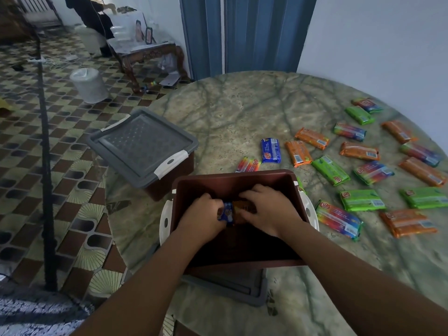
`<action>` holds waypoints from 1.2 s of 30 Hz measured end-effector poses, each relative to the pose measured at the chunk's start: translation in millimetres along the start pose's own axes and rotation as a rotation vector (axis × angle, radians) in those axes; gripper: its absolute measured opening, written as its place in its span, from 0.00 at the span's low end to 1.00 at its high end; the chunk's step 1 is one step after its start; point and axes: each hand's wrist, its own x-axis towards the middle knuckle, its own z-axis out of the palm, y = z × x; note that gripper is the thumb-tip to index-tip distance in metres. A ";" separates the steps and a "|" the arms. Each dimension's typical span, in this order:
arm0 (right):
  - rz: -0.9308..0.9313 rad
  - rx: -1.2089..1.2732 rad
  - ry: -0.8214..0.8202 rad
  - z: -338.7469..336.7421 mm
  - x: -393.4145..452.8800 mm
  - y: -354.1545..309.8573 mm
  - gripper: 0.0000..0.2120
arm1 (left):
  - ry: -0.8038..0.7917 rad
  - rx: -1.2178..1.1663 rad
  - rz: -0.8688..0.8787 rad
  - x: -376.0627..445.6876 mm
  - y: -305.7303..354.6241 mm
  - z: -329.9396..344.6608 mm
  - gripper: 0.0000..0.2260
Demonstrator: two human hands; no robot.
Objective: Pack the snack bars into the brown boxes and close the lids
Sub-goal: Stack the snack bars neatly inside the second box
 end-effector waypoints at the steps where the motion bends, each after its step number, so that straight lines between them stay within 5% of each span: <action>1: 0.013 0.024 0.089 -4.7 -2.1 0.0 0.20 | 0.054 -0.024 0.013 -3.9 1.4 -6.2 0.10; 4: 0.096 0.022 0.382 -19.5 -9.8 3.0 0.15 | 0.377 0.017 0.013 -19.7 -1.4 -27.3 0.13; 8: 0.403 -0.051 0.388 -30.0 -18.7 9.5 0.25 | 0.587 0.158 -0.177 -30.8 -23.5 -34.3 0.24; 10: 0.542 0.003 0.302 -30.7 -21.9 12.0 0.30 | 0.514 0.179 -0.254 -34.8 -30.9 -25.8 0.33; 13: 0.654 0.200 0.155 -30.1 -24.8 17.7 0.28 | 0.368 -0.107 -0.322 -34.5 -32.8 -15.9 0.39; 16: 0.666 0.308 0.138 -31.5 -24.7 26.9 0.20 | 0.335 -0.255 -0.353 -23.3 -40.2 -15.1 0.31; 21: 0.699 0.459 0.141 -29.8 -21.1 34.4 0.17 | 0.307 -0.181 -0.323 -15.9 -42.7 -19.7 0.17; 30: 0.740 0.562 0.143 -22.4 -60.4 78.0 0.22 | 0.246 0.005 -0.236 -9.8 11.3 -34.3 0.11; 36: 0.775 0.562 0.218 -21.7 -115.4 129.7 0.16 | 0.237 0.000 -0.189 -11.4 82.0 -5.9 0.17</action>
